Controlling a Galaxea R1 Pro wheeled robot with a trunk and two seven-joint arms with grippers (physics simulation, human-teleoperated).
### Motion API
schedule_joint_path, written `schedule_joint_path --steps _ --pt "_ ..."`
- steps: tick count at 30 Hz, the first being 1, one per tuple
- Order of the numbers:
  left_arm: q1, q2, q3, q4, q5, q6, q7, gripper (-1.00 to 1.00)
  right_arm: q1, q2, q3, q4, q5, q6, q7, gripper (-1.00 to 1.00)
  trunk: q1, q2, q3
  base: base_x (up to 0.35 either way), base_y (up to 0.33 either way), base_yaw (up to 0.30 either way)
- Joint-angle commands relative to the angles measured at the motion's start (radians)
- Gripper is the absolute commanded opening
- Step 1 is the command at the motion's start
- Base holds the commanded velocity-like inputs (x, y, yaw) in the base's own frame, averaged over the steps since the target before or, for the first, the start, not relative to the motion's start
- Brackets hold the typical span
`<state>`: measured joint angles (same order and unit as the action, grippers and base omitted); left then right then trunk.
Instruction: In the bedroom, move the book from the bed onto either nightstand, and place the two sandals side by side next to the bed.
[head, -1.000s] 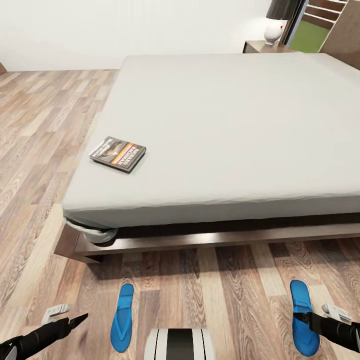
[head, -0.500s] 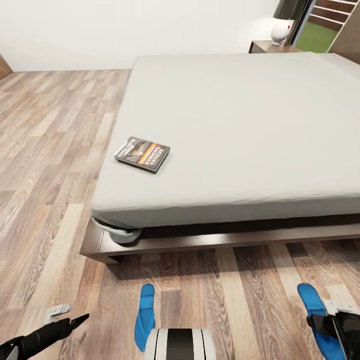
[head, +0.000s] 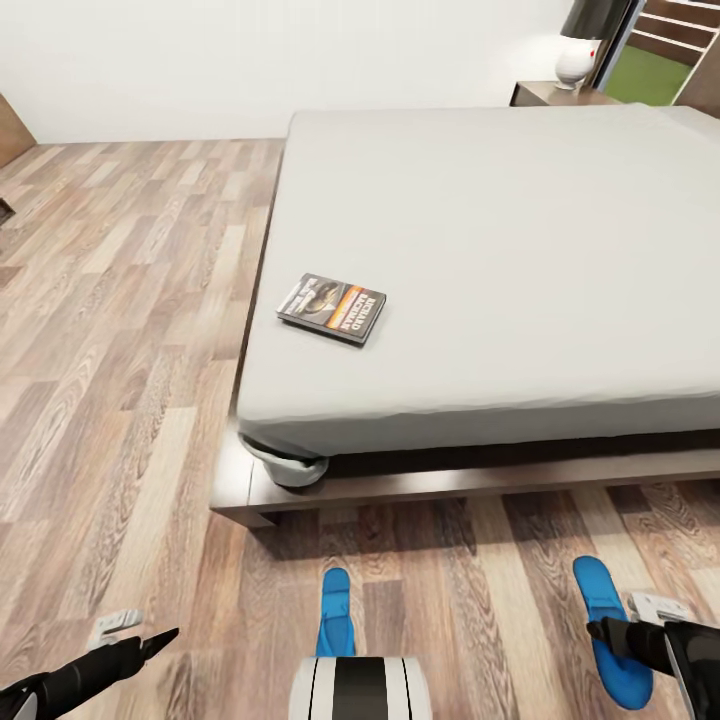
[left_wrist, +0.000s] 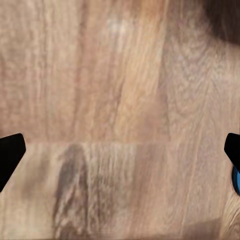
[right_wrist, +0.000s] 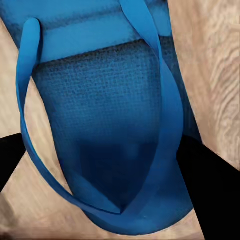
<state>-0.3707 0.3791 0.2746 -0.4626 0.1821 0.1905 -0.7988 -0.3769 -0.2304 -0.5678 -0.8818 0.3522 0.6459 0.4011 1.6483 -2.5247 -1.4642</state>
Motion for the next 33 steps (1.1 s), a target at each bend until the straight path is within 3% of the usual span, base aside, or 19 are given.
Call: schedule_joint_path --steps 1,7,33 --pt "-0.001 0.0 0.002 0.001 0.008 0.01 -0.004 1.0 0.0 0.0 -0.003 -0.002 0.011 -0.003 0.011 -1.0 0.0 0.0 -0.001 0.0 0.26 0.0" --pt "-0.001 0.0 0.002 0.001 0.008 0.01 -0.003 1.0 0.0 0.0 -0.003 -0.001 0.015 -0.035 0.01 -1.0 0.0 0.0 -0.001 0.0 0.254 0.0" --pt "-0.001 0.0 0.002 0.028 0.008 0.008 -0.002 1.0 0.0 0.001 -0.003 -0.001 0.017 -0.037 0.01 -1.0 0.0 0.0 -0.001 0.0 0.277 0.0"
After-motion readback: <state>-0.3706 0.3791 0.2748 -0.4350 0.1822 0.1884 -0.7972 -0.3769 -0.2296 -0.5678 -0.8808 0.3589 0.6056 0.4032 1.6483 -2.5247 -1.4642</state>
